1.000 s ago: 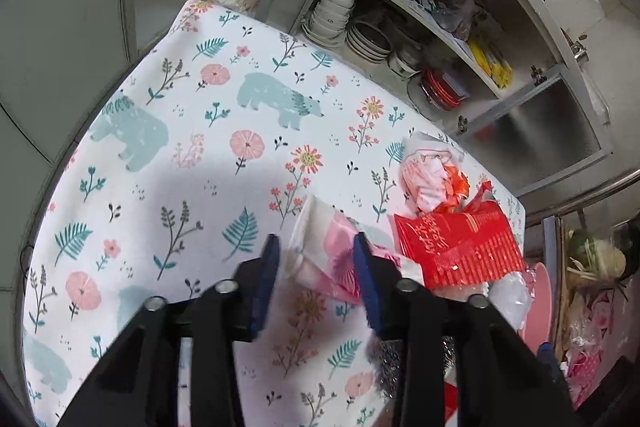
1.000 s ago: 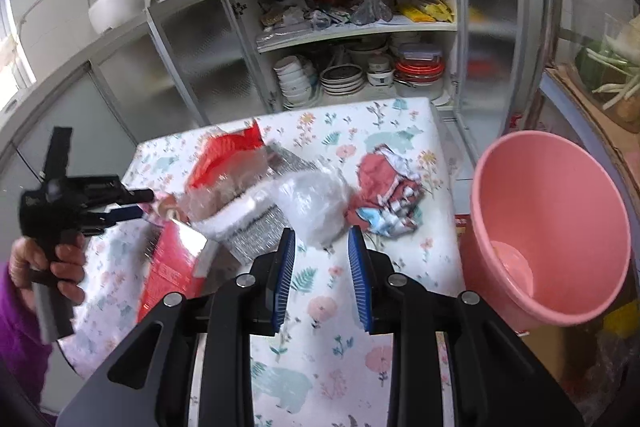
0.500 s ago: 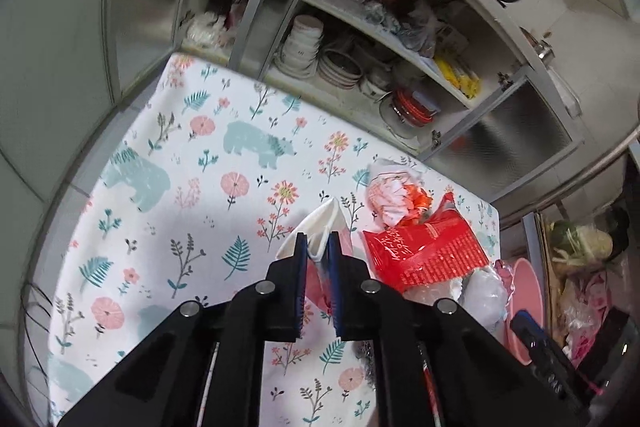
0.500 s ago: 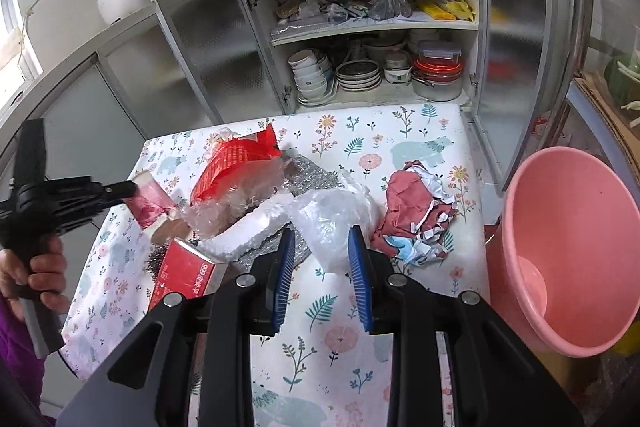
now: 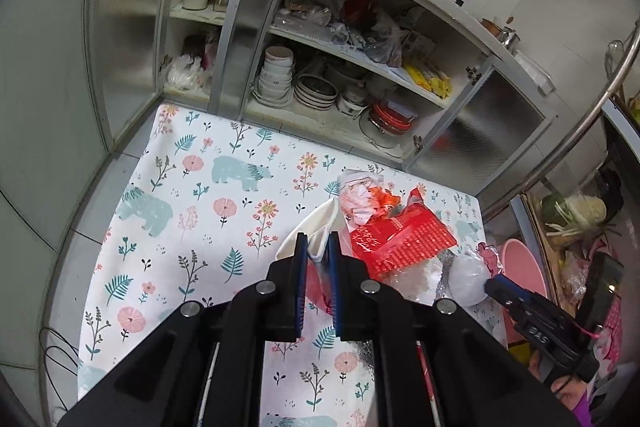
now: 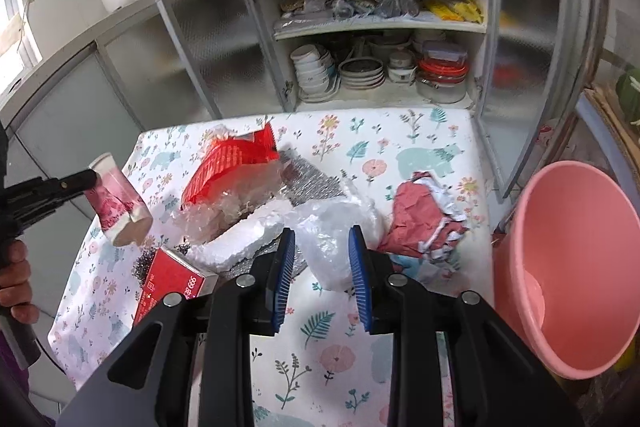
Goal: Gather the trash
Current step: 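Grasp the pink-and-white paper wrapper with the left gripper while the right grasps the clear plastic bag, then carry the paper wrapper and plastic bag over the pink bucket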
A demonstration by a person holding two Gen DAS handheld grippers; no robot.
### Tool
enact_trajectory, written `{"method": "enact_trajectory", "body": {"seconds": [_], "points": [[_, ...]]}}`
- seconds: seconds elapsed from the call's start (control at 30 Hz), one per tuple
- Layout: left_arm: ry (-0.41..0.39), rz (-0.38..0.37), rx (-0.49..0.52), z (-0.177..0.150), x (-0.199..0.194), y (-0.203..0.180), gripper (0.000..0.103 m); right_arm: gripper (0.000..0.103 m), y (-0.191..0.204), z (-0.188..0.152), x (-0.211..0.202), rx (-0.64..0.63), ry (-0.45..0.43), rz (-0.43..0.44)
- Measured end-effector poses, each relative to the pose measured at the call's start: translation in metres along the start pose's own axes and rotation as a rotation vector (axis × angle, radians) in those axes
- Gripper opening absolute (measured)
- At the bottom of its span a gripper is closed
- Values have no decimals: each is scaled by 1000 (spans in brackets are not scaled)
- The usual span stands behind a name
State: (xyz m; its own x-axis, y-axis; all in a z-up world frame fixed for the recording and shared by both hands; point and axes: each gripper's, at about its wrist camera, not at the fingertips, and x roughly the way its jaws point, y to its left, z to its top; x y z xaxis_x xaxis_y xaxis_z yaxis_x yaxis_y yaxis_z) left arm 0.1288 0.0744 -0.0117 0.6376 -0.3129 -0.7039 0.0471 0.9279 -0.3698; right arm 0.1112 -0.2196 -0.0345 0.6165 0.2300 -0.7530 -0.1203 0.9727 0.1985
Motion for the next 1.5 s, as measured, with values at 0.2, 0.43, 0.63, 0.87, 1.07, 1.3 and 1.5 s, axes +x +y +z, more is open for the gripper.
{"method": "enact_trajectory", "body": {"seconds": [0.2,0.43,0.63,0.87,1.07,1.3,1.5], "points": [[-9,-4,20,-1,-4,-5,9,35,1,-4,14,-25,-10,-45],[-33,-5,45,-1,-15,-15,9,8,-4,-5,4,6,-38,-14],[-69,-14,69,0,-31,-27,9,7,0,-9,-22,23,-89,37],[-109,-27,104,-1,-50,-48,9,7,5,-14,-59,34,-149,84],[-131,-73,161,-2,-61,-78,9,7,-11,-19,-94,63,-216,58],[-141,-154,251,-3,-60,-134,9,7,-51,-21,-131,119,-288,-50],[-131,-247,332,-10,-46,-193,9,7,-89,-30,-150,191,-319,-132]]}}
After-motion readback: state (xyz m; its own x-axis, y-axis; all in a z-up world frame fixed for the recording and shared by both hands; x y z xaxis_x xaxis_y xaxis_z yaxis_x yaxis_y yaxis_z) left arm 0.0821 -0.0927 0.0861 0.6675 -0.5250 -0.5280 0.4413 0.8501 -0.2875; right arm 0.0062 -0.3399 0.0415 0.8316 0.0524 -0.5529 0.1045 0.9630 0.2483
